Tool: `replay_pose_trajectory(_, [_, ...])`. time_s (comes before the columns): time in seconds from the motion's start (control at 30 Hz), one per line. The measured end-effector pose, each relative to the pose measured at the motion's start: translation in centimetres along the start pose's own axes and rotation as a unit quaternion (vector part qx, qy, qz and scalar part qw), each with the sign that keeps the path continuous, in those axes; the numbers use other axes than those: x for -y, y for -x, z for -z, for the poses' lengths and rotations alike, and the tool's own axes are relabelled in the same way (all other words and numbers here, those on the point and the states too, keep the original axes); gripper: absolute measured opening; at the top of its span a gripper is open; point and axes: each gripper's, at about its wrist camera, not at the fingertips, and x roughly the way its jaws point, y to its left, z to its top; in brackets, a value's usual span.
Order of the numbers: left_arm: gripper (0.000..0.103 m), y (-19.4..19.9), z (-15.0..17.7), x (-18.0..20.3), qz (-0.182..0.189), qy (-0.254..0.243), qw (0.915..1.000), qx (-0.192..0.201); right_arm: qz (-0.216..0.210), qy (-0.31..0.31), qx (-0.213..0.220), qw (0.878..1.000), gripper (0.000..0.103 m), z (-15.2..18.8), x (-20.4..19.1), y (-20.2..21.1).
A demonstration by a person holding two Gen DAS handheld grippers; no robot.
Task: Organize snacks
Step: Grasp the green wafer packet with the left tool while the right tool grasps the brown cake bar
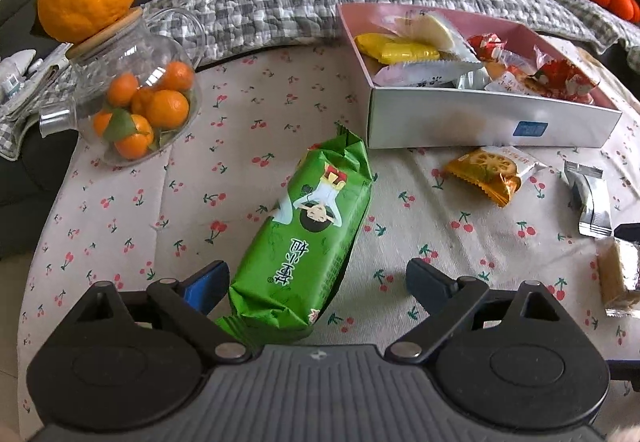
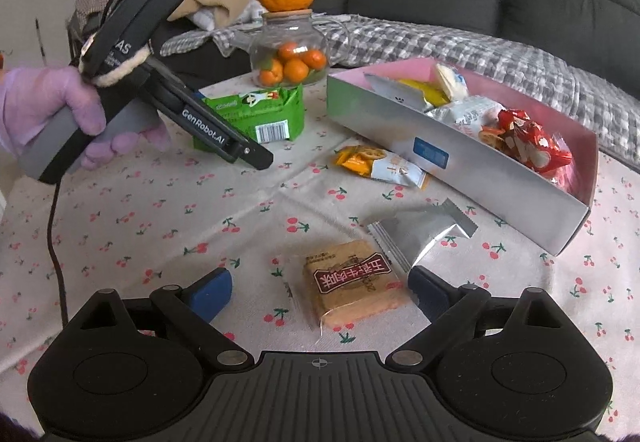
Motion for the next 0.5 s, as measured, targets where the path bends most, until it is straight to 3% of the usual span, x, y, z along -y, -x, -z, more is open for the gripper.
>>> replay_pose_trajectory(0.4, [0.083,-0.08,-0.32,0.14,0.003,0.002,1.0,0.002,0.019,-0.029,0.01,0.999,0.095,-0.27,0.41,-0.37])
replay_pose_trajectory(0.5, [0.079,-0.08,-0.4,0.19,0.005,0.001,1.0,0.002,0.026,-0.03,0.011,0.999,0.09,-0.31,0.42,-0.4])
